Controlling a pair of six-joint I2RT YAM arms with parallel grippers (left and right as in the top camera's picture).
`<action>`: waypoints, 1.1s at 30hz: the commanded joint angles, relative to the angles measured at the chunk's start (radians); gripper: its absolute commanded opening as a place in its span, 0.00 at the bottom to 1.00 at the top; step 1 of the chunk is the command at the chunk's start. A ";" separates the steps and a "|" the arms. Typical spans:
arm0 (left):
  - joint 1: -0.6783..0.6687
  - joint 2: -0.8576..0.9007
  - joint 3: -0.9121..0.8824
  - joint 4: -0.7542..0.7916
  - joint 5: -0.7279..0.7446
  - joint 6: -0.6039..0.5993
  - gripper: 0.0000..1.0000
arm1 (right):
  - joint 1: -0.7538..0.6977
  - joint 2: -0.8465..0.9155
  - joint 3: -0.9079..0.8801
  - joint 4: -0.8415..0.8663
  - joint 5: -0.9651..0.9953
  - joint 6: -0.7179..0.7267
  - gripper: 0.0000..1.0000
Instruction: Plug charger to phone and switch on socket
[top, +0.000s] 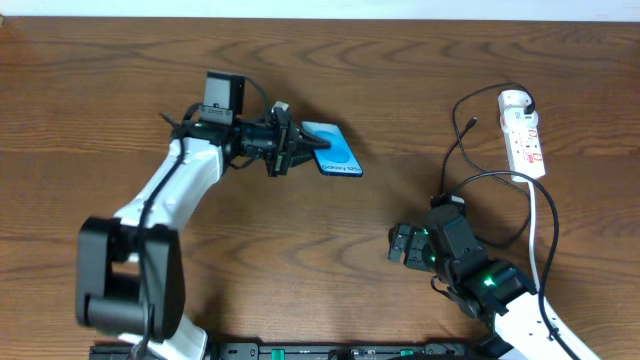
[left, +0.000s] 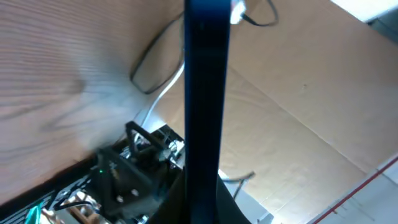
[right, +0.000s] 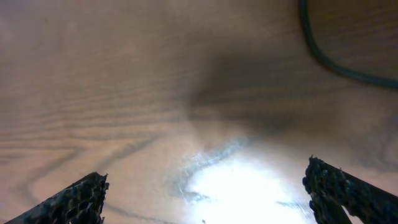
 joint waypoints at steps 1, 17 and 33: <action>-0.007 0.098 0.029 0.004 0.095 0.032 0.07 | 0.005 0.001 0.001 0.014 -0.022 0.114 0.99; -0.017 0.154 0.029 0.005 0.233 0.037 0.07 | 0.005 -0.001 0.036 0.097 -0.104 0.002 0.24; -0.017 0.154 0.029 0.005 0.196 0.037 0.07 | 0.005 0.002 0.288 -0.528 0.052 -0.024 0.67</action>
